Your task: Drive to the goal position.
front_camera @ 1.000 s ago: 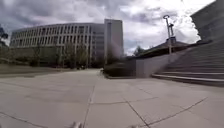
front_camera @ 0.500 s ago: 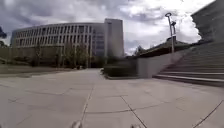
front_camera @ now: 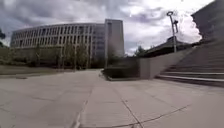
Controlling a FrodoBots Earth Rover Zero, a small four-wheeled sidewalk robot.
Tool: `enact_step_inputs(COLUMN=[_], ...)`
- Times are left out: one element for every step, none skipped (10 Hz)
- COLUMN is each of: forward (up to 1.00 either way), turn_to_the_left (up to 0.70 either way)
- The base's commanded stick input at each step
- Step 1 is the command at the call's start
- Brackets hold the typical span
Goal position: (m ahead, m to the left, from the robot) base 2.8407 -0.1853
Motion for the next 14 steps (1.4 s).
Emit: enact_step_inputs(forward=[0.70,0.70,0.70,0.70,0.70,0.70,0.70,0.70,0.70,0.70,0.70,0.70,0.70,0.70], turn_to_the_left=[0.00,0.00,0.00,0.00,0.00,0.00,0.00,0.00,0.00,0.00,0.00,0.00,0.00,0.00])
